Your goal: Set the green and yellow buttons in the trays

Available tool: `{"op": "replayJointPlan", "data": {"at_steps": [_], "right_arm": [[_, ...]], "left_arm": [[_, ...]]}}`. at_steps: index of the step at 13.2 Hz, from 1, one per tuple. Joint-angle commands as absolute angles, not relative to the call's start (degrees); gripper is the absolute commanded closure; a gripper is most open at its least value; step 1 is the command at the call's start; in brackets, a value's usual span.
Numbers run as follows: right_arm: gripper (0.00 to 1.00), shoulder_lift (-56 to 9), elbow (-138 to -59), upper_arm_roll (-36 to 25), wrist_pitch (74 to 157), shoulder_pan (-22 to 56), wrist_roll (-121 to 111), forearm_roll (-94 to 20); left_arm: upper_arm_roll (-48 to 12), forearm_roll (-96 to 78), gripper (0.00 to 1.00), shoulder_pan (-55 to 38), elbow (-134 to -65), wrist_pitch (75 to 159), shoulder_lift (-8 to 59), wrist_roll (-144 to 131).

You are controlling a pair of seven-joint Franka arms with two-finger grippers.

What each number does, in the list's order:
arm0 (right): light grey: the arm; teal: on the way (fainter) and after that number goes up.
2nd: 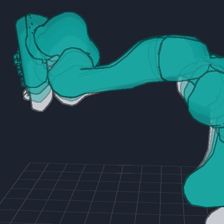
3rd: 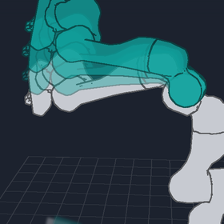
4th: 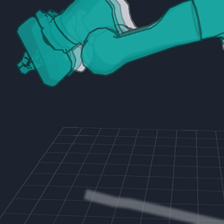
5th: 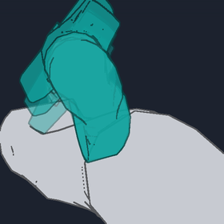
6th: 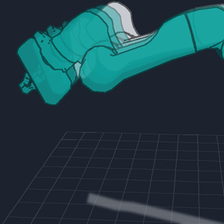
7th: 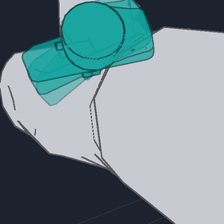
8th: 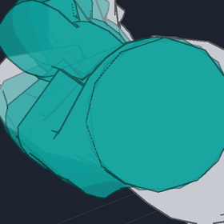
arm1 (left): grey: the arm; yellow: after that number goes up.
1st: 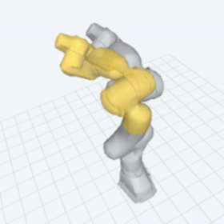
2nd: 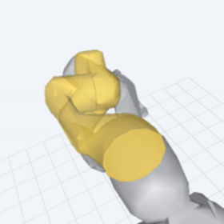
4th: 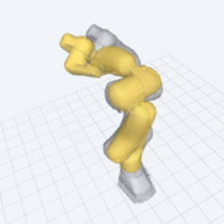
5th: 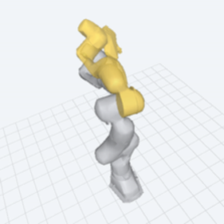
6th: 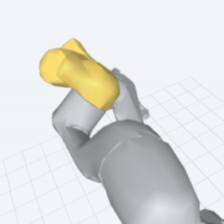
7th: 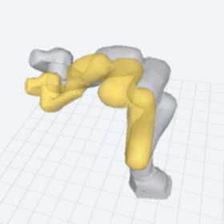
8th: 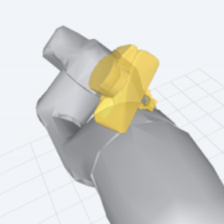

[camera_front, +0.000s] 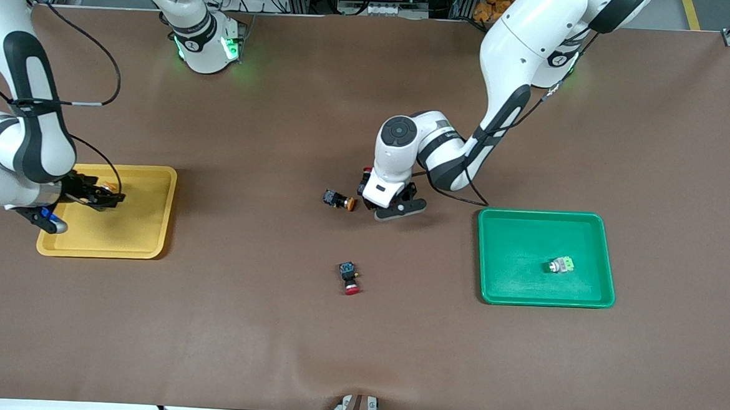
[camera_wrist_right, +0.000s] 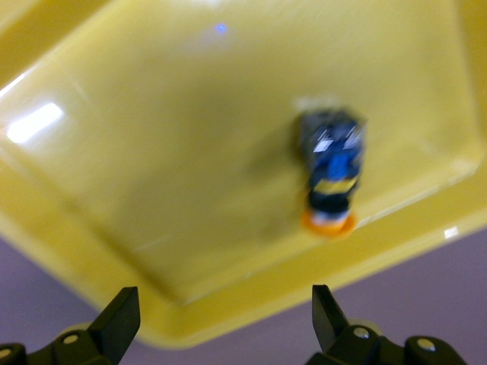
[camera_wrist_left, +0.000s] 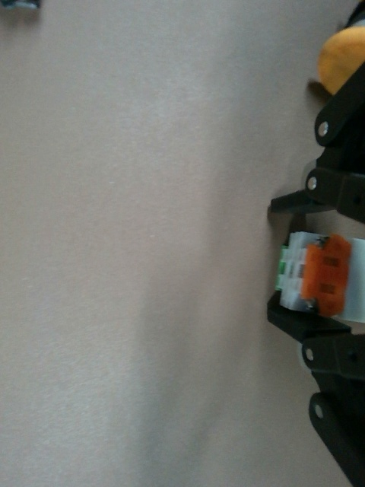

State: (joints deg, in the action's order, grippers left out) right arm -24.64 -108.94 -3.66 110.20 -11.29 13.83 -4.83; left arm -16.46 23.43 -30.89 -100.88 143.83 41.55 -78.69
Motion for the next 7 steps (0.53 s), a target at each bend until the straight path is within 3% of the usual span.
{"op": "replayJointPlan", "data": {"at_steps": [1,2,4,7], "right_arm": [[0.00,-21.28,-109.69,-3.87,106.18,-5.64,24.31,-6.67],[0.00,-20.49,-109.86,-3.87,105.21,-3.88,27.48,-7.72],[0.00,-19.69,-110.04,-3.87,104.41,0.50,35.20,-8.96],[0.00,-19.51,-110.13,-3.87,104.59,6.22,45.41,-9.75]], "left_arm": [[-16.26,24.26,0.49,-31.99,-101.16,141.16,41.31,-80.51],[-16.26,24.26,0.62,-32.17,-101.25,140.37,41.31,-80.42],[-16.26,24.43,1.00,-31.65,-101.16,136.95,39.13,-79.37],[-16.43,24.26,1.00,-28.41,-101.07,132.46,33.68,-74.81]]}}
